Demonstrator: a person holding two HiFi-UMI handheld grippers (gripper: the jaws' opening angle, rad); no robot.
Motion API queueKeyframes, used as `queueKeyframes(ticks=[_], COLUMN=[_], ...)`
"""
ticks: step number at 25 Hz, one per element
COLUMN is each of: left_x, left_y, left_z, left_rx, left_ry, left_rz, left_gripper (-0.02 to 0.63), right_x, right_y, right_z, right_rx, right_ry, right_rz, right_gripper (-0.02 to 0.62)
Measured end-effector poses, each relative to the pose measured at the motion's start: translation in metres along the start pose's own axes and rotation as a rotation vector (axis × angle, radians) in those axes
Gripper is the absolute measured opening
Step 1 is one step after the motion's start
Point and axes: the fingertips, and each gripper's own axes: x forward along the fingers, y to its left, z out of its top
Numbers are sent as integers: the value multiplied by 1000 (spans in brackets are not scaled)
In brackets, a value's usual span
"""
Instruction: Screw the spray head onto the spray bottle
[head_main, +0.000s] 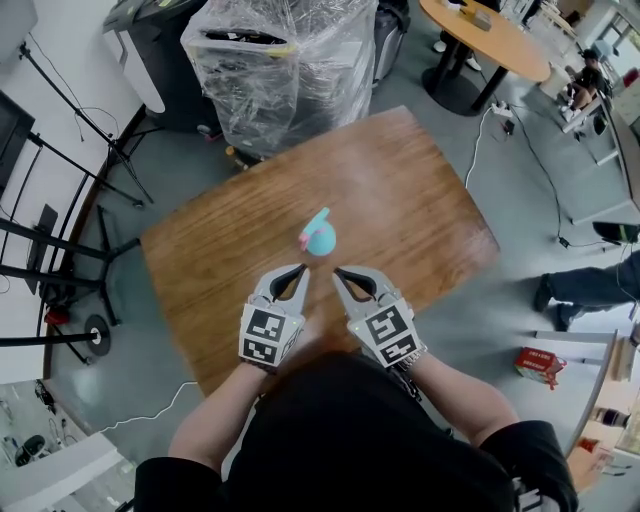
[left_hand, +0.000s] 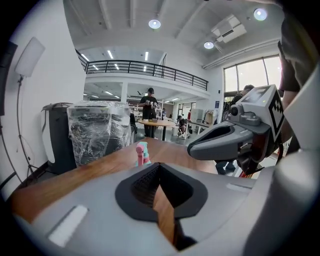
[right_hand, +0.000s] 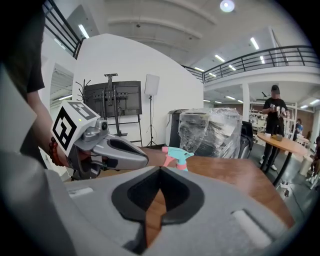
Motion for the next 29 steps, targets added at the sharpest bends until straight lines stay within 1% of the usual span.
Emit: queueKeyframes(ticks=[8,29], left_x=[2,3], left_y=[-4,-10], left_z=[6,6], left_rx=[-5,-6], left_ry=[-1,5], left_rz=[-2,1], left_gripper=[9,9], right_x=[3,0], right_y=[-1,-3], right_z=[3,1], right_rx=[-5,-6], right_ry=[5,8], right_rz=[-2,10], right_gripper=[-8,-8])
